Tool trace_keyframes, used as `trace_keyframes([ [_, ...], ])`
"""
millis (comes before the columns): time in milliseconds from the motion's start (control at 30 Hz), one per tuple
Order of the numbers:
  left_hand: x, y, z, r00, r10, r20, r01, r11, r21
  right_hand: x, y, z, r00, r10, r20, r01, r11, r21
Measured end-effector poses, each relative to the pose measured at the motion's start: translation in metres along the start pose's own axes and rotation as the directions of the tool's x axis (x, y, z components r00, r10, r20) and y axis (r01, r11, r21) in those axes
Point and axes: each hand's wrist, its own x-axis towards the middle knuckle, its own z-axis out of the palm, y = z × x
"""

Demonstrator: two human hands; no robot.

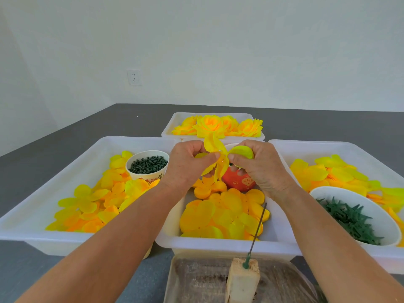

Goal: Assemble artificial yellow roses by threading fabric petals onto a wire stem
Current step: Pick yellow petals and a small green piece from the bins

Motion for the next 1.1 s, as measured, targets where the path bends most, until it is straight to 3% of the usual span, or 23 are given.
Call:
trace_keyframes([
  [167, 0.002, -0.001, 0.000, 0.997, -0.029, -0.067, 0.031, 0.999, 0.033, 0.005, 0.006, -0.001, 0.991, 0.091, -0.098, -0.085, 0.995, 0.060],
  [400, 0.008, -0.006, -0.006, 0.966, -0.139, -0.220, 0.141, 0.990, -0.004, 0.007, 0.003, -0.006, 0.960, 0.224, -0.168, -0.146, 0.913, 0.382],
  [600, 0.006, -0.006, -0.006, 0.970, -0.193, -0.150, 0.203, 0.978, 0.055, 0.007, 0.000, -0.013, 0.955, 0.273, -0.112, -0.178, 0.835, 0.521],
  [767, 0.008, -0.007, -0.005, 0.975, -0.195, -0.108, 0.216, 0.944, 0.250, 0.008, -0.005, -0.017, 0.952, 0.292, -0.092, -0.150, 0.706, 0.692],
  [933, 0.004, -0.005, -0.001, 0.987, -0.155, 0.033, 0.135, 0.931, 0.339, 0.005, -0.005, -0.014, 0.964, 0.245, 0.105, -0.257, 0.749, 0.611],
  [1100, 0.002, -0.008, 0.000, 0.973, -0.153, 0.174, 0.053, 0.879, 0.474, 0.003, -0.003, -0.014, 0.918, 0.273, 0.287, -0.380, 0.811, 0.445],
])
